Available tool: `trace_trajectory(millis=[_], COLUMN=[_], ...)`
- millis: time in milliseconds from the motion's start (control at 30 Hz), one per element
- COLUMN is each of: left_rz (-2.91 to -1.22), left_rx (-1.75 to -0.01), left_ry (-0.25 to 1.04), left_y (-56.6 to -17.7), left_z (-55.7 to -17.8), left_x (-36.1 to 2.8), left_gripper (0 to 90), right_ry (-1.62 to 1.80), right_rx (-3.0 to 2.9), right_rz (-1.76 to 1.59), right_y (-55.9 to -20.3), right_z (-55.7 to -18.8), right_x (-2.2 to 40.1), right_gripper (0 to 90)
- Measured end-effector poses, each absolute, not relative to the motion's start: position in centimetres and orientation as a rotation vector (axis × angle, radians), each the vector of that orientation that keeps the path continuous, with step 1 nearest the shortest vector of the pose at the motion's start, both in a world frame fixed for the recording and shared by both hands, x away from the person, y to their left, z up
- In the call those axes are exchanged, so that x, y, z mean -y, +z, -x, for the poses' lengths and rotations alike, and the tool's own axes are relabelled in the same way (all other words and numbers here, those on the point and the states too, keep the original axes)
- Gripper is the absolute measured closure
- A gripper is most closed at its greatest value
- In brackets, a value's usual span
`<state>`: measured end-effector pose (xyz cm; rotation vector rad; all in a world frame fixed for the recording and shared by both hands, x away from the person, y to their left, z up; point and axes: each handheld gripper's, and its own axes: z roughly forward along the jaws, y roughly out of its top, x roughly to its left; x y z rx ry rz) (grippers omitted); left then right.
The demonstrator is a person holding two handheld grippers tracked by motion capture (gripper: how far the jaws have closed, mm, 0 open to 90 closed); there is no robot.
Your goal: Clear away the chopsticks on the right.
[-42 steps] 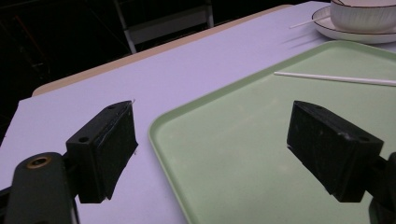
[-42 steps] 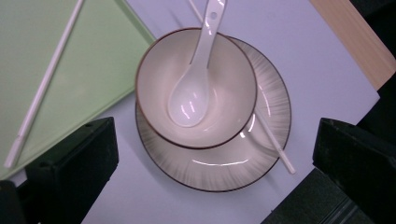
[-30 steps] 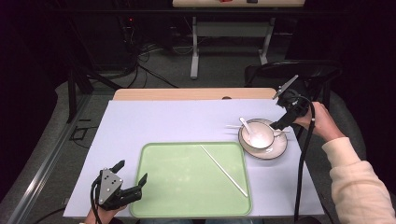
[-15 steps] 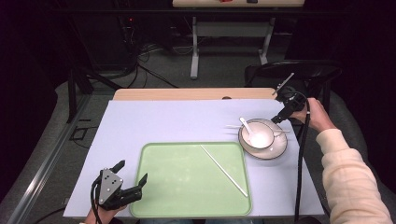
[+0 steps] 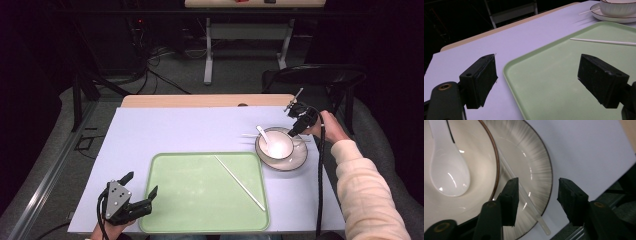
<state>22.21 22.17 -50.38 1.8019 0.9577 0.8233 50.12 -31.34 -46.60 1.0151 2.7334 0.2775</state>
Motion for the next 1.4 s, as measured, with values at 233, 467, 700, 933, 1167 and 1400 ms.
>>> trace_trajectory(millis=[233,467,700,933,1167,1400], left_rz=[-1.804,-1.799,-1.798,-1.799,-1.802,-1.797], left_rx=[-0.957,-0.959,-0.959,-0.958,-0.957,-0.960], left_ry=[0.821,0.824,0.821,0.823,0.824,0.824], left_y=[-50.4,-50.4,-50.4,-50.4,-50.4,-50.4], left_z=[-22.2,-22.2,-22.2,-22.2,-22.2,-22.2], left_x=[-22.2,-22.2,-22.2,-22.2,-22.2,-22.2], left_gripper=[15.5,15.5,15.5,15.5,15.5,15.5], right_ry=[0.316,0.320,0.287,0.296,0.304,0.317], right_rx=[-2.768,-2.796,-2.847,-2.864,-2.855,-2.823], right_rz=[-0.994,-0.994,-0.979,-0.963,-0.960,-1.026], right_y=[-47.5,-47.8,-49.6,-49.8,-50.1,-50.1], right_z=[-50.5,-50.6,-50.4,-50.0,-49.4,-48.9], right_x=[31.7,31.8,31.7,31.9,31.9,31.7], right_gripper=[62.1,65.0,71.0,78.9,82.3,83.8])
